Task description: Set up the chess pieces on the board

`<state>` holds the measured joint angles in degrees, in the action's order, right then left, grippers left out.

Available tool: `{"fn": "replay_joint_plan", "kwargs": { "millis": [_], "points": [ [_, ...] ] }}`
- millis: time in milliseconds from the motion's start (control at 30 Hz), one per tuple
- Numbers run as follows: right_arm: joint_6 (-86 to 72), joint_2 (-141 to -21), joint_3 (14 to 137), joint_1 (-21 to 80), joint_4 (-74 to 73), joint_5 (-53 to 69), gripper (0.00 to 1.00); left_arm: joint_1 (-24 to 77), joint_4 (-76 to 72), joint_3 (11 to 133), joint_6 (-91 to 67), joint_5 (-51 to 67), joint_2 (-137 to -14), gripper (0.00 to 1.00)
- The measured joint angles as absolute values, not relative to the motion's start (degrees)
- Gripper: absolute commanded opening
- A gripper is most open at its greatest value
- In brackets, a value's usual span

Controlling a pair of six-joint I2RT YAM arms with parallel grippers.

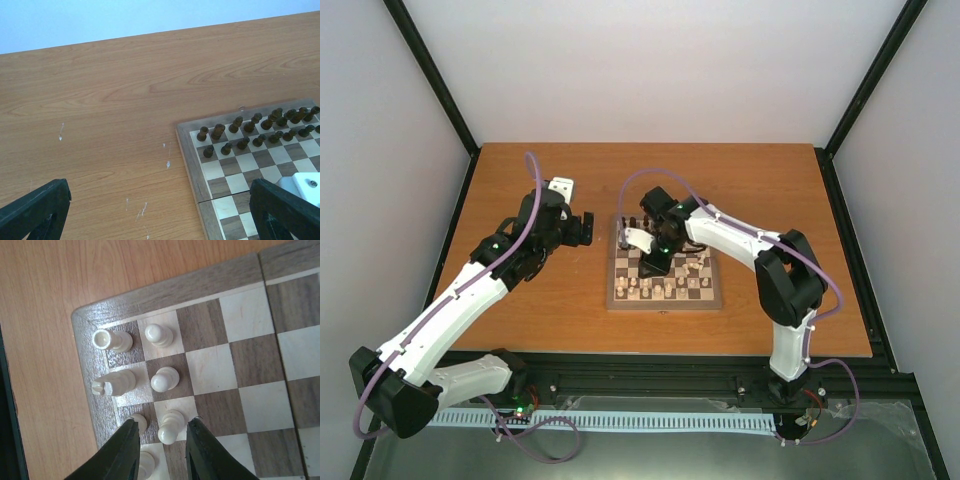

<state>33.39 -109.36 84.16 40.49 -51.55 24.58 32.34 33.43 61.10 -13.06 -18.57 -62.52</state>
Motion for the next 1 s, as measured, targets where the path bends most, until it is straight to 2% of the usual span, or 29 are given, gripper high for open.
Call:
{"fn": "replay_joint_plan", "kwargs": {
  "millis": [167, 500, 767, 1000],
  "points": [
    [33.19, -107.28, 84.33, 36.42, -51.77, 25.36, 0.27, 32.34, 33.45, 61.10, -13.02, -18.33, -62.67, 1.00],
    [32.86, -100.73, 78.72, 17.78, -50.33, 21.10, 0.26, 32.34, 33.69, 61.10, -13.06, -15.81, -64.88, 1.00],
    [35.83, -100.75, 76.42, 15.68, -49.47, 17.32, 0.21, 32.34, 33.89, 61.10, -13.02, -13.56, -64.99, 1.00],
    [45.58, -105.56, 83.44, 15.86, -51.27, 15.38, 0.20, 32.34, 33.89, 61.10, -12.75, -12.36, -64.99, 1.00]
  ]
}}
